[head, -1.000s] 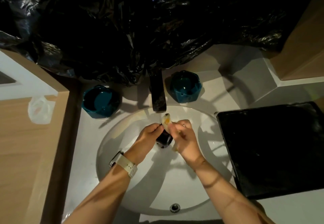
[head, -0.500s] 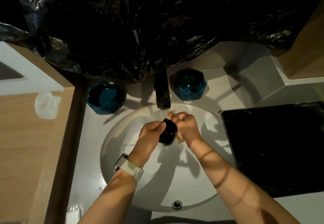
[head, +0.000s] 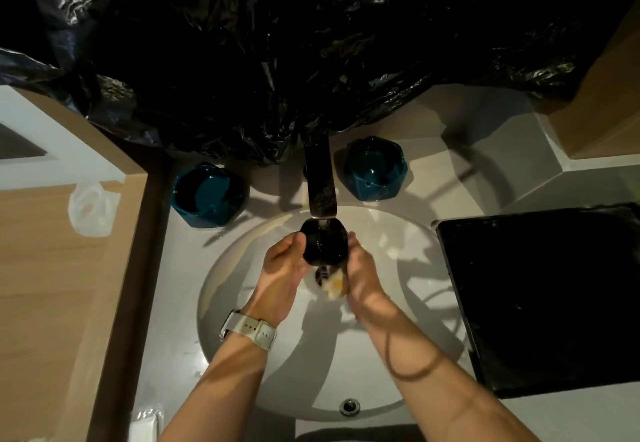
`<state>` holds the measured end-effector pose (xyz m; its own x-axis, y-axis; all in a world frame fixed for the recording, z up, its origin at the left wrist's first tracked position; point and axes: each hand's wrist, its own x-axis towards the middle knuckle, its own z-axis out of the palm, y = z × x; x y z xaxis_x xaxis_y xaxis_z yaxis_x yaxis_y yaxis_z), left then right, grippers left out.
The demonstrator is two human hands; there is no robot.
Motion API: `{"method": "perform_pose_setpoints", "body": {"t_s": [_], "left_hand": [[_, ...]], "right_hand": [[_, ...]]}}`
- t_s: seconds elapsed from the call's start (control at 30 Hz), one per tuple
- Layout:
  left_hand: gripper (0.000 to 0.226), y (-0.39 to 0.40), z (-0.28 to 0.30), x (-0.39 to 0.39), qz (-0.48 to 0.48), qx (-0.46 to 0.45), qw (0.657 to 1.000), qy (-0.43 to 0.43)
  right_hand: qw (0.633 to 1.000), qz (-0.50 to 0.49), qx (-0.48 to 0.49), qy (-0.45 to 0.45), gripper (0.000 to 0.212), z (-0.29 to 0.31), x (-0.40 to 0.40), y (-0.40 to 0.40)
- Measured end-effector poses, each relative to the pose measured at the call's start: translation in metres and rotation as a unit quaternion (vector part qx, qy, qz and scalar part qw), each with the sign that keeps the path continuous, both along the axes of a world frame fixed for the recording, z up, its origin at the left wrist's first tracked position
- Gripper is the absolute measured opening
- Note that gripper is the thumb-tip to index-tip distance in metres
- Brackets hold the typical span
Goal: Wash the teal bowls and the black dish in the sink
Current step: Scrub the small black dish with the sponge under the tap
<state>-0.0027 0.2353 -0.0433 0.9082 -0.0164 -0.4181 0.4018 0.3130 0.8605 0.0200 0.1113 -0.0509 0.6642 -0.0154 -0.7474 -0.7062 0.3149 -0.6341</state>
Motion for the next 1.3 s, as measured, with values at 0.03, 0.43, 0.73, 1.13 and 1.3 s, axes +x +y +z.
{"method": "perform_pose_setpoints", "body": {"t_s": [0.03,0.43,0.73,1.13,1.3], "left_hand": [[0.039,-0.003,0.001,0.000,0.005,0.001,1.000,0.003],[0.050,0.000,0.016,0.008,-0.087,0.024,0.994,0.066],[0.060,-0.028,0.002,0.017,0.026,0.076,0.985,0.155],[0.049,-0.024,0.005,0.016,0.069,0.014,0.986,0.151],[0.048,-0.028,0.007,0.008,0.074,-0.066,0.983,0.153]], "right_hand": [[1.000,-0.006,0.007,0.003,0.053,-0.005,-0.006,0.005],[0.983,0.081,-0.092,-0.134,0.035,0.015,0.005,-0.009],[0.979,0.064,-0.128,-0.147,0.051,0.019,-0.040,0.015],[0.951,0.200,0.016,-0.235,0.038,0.005,-0.029,-0.031],[0.959,0.077,-0.009,-0.273,0.020,0.008,-0.028,-0.029]]}}
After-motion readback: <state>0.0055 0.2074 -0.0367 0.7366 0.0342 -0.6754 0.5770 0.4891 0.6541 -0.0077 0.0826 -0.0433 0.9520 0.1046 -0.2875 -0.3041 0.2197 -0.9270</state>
